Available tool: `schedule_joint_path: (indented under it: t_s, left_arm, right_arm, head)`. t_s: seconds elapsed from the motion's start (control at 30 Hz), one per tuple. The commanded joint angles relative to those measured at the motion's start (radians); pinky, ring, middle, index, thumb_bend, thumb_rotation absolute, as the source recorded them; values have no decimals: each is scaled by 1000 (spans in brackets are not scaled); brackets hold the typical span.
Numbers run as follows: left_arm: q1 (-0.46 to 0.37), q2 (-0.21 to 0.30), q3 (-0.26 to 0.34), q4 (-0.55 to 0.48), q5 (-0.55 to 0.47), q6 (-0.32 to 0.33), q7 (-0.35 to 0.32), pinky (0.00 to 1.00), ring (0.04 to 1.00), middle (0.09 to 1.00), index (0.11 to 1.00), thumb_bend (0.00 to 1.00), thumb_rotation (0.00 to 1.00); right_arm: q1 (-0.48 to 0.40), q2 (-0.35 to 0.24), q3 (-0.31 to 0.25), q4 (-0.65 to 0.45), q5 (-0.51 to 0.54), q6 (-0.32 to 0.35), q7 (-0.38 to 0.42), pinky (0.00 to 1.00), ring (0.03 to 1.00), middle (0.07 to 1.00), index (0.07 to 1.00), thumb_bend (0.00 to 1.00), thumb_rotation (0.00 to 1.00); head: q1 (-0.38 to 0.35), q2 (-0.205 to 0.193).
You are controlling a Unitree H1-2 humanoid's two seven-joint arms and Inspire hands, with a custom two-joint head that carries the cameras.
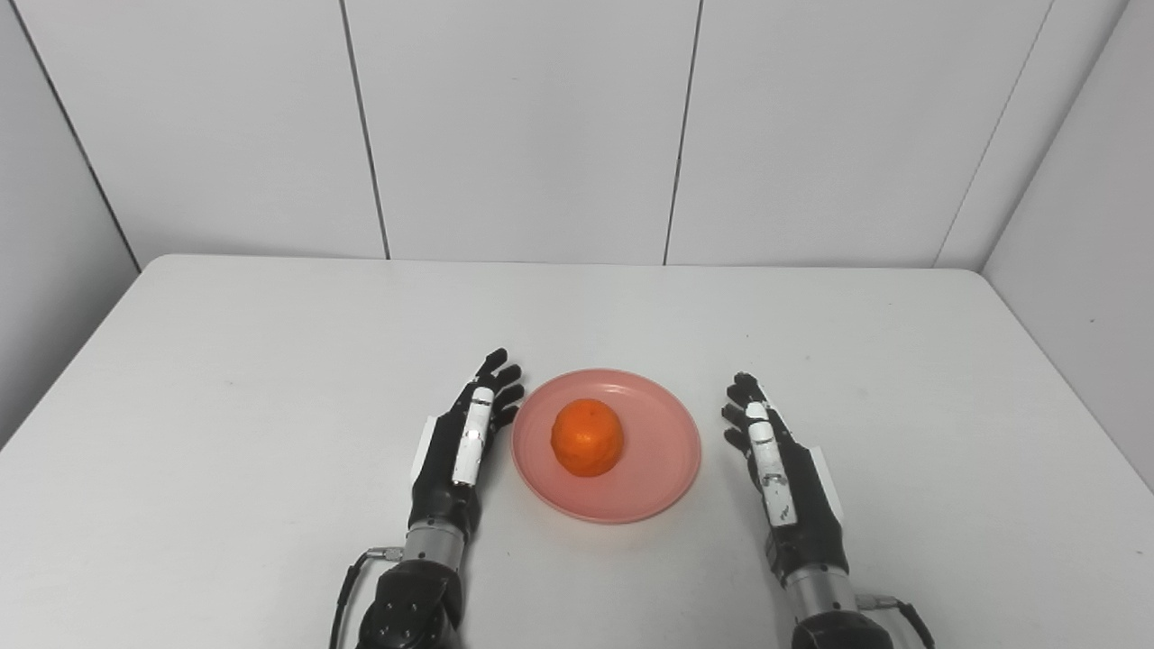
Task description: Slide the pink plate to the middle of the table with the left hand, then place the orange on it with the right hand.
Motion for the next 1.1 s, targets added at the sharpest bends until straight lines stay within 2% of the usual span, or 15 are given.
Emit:
schedule_joint_path:
  t_s: [0.0,0.2,0.3,0.33,0.4,0.47,0.63,0.8,1.07]
  left_arm:
    - [-24,2,0,10,12,-9,8,853,863,876,869,354,1000]
    - [-20,8,-7,4,11,-8,-5,874,880,896,889,354,1000]
    - [-11,14,-23,-16,20,25,-16,930,929,949,942,364,1000]
    - [-8,18,-30,-24,25,36,-20,971,971,979,976,397,1000]
    - [-2,28,-46,-38,35,50,-29,994,994,996,996,432,1000]
    - [8,36,-62,-65,43,76,-38,1000,1000,1000,1000,494,1000]
    - [57,42,-100,-162,64,143,-52,1000,1000,1000,1000,572,998]
    - [97,51,-117,-218,71,174,-64,1000,1000,1000,1000,599,1000]
    - [96,41,-110,-206,64,155,-51,1000,1000,1000,1000,574,1000]
  right_arm:
    - [-31,6,2,-17,1,-63,-5,907,906,920,917,271,1000]
    - [-33,6,5,-15,-3,-67,-6,910,908,923,920,269,1000]
    - [-35,5,5,-9,6,-72,-1,922,917,931,927,279,1000]
    - [-35,5,5,-9,8,-71,1,938,925,941,934,296,1000]
    - [-35,8,6,-14,14,-63,3,956,937,952,943,324,1000]
    - [-35,6,9,-19,24,-55,12,990,965,977,967,385,1000]
    - [-38,1,18,-26,41,-48,29,1000,998,999,998,418,1000]
    - [-39,6,19,-31,51,-47,30,1000,1000,1000,1000,338,1000]
    - [-36,8,12,-32,54,-60,23,1000,1000,1000,1000,269,1000]
  head:
    - [0,0]
    - [-2,-1]
    - [-1,-4]
    - [-1,-4]
    - [-1,-5]
    - [-2,-6]
    - [0,-8]
    - [-3,-9]
    - [-1,-7]
